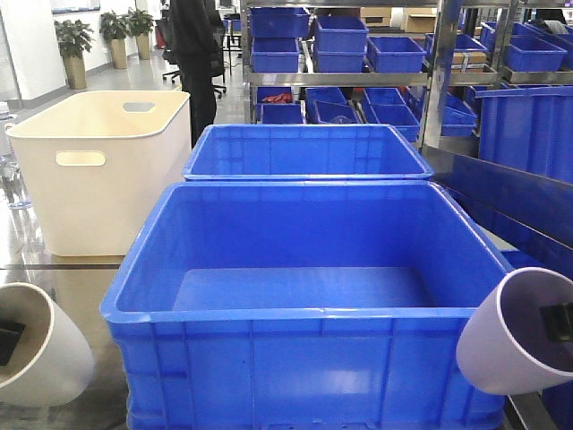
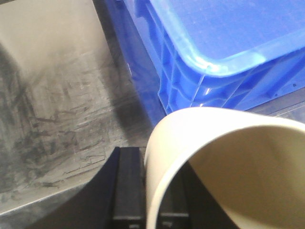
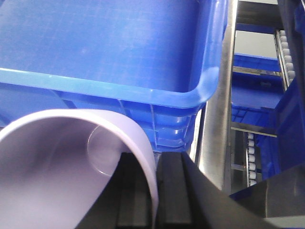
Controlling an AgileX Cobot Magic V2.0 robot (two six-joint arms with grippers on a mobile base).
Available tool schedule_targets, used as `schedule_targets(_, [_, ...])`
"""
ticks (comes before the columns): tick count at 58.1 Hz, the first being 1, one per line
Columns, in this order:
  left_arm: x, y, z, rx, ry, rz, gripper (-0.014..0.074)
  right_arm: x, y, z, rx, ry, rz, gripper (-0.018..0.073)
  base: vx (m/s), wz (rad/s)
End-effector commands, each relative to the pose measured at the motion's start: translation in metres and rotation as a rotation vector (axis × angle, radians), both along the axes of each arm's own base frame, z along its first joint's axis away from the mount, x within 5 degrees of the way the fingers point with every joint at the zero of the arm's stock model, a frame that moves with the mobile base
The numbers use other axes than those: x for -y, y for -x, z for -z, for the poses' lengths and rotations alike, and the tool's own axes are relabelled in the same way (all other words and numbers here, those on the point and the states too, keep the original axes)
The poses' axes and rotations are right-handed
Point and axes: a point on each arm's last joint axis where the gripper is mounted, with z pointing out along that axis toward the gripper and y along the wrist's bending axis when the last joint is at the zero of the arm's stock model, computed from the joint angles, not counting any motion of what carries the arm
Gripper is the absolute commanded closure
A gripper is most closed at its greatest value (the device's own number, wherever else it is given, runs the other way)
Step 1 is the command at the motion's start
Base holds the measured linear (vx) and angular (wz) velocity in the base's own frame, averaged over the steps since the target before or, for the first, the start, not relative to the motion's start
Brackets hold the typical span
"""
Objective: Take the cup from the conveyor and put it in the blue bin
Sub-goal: 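Drive the base with both cups held to the blue bin, then lower both held cups down into the large blue bin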
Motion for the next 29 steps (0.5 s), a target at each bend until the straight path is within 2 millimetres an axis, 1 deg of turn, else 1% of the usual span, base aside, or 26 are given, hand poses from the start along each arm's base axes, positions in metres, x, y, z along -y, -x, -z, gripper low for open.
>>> schedule_targets(1, [0.0019, 0.0028, -0.0187, 0.108, 0.043, -0.006, 0.0601, 0.0015, 0.0023, -0.0174, 0.116, -0.018, 0.005, 0.0568, 0.01, -0.03])
schedule_targets(29, [0.0019, 0.0028, -0.0187, 0.108, 0.043, -0.006, 0.0601, 0.0009, 0.0024, -0.0175, 0.114, -0.025, 0.003, 0.0568, 0.0, 0.0])
